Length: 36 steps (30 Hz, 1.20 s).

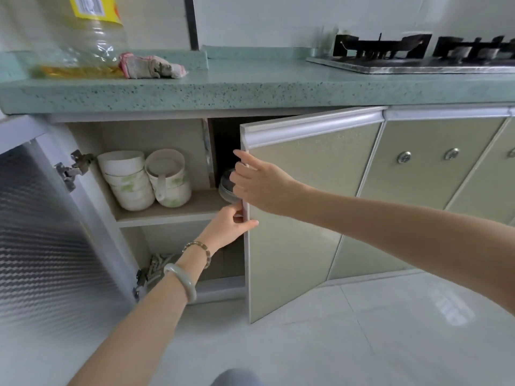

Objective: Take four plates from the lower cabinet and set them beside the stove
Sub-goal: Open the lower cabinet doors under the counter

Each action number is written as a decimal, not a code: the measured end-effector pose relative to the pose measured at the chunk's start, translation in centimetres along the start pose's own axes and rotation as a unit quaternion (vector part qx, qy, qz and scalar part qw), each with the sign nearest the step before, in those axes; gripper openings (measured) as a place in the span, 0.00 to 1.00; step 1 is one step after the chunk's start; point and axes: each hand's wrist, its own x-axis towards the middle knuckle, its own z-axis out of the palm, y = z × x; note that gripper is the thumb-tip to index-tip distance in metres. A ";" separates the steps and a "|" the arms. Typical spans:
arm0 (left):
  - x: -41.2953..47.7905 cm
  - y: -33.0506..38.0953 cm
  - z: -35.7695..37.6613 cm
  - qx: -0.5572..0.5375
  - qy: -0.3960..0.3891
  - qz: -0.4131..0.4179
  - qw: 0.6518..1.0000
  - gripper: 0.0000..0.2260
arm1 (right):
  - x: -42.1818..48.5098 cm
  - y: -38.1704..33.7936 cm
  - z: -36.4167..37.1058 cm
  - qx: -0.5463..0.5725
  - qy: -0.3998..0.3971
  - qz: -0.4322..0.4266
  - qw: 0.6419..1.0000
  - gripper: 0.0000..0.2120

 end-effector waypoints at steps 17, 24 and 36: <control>-9.3 9.7 13.1 -0.086 -0.103 0.120 0.984 0.07 | -23.3 0.7 -5.9 0.042 0.128 0.011 0.991 0.12; -8.9 14.2 19.7 -0.049 -0.117 0.142 0.982 0.13 | -31.6 1.4 -6.6 0.046 0.038 0.045 0.997 0.11; -8.2 20.2 27.3 -0.011 -0.074 0.108 0.991 0.13 | -40.0 2.1 -5.7 -0.007 -0.174 0.074 0.982 0.21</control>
